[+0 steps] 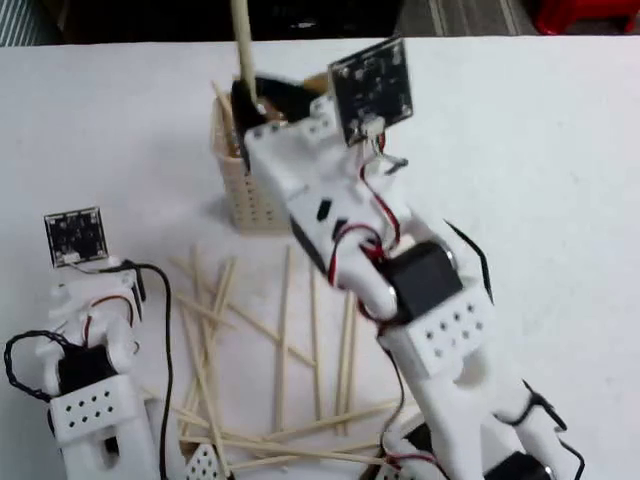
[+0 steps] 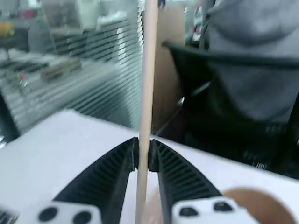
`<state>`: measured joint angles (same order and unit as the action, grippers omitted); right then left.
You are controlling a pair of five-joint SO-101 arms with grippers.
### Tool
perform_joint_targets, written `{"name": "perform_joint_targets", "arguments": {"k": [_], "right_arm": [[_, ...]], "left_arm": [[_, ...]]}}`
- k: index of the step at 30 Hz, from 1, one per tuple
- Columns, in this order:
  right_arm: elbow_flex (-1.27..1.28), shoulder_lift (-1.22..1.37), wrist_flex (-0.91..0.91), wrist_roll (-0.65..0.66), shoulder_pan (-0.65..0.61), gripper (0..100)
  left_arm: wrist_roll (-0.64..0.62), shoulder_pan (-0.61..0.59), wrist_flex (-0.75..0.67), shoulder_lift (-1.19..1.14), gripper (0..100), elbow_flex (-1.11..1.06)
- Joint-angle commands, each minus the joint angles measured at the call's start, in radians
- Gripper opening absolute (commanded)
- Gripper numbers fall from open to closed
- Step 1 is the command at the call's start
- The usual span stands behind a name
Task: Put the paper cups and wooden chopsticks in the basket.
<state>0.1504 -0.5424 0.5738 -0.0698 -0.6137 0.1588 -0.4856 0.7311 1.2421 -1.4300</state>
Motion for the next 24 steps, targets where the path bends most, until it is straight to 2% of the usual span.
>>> {"name": "perform_joint_targets", "arguments": {"k": [1, 6, 9, 18, 21, 24], "right_arm": [[-0.044, 0.053, -0.216, 0.029, 0.050, 1.7], [-0.044, 0.191, -0.453, 0.092, 0.081, 1.7], [-0.043, 0.282, -0.516, 0.109, 0.094, 1.7], [0.012, 0.383, -0.521, 0.109, 0.102, 2.6], [0.018, 0.369, -0.513, 0.109, 0.107, 11.8], [0.020, 0.300, -0.403, 0.106, 0.104, 20.3]], "left_arm": [[0.008, -0.010, -0.025, 0.016, 16, 0.009], [0.008, -0.010, -0.025, 0.016, 16, 0.009], [0.008, -0.010, -0.025, 0.016, 16, 0.009], [0.008, -0.010, -0.025, 0.016, 16, 0.009], [0.008, -0.010, -0.025, 0.016, 16, 0.009], [0.008, -0.010, -0.025, 0.016, 16, 0.009]]}}
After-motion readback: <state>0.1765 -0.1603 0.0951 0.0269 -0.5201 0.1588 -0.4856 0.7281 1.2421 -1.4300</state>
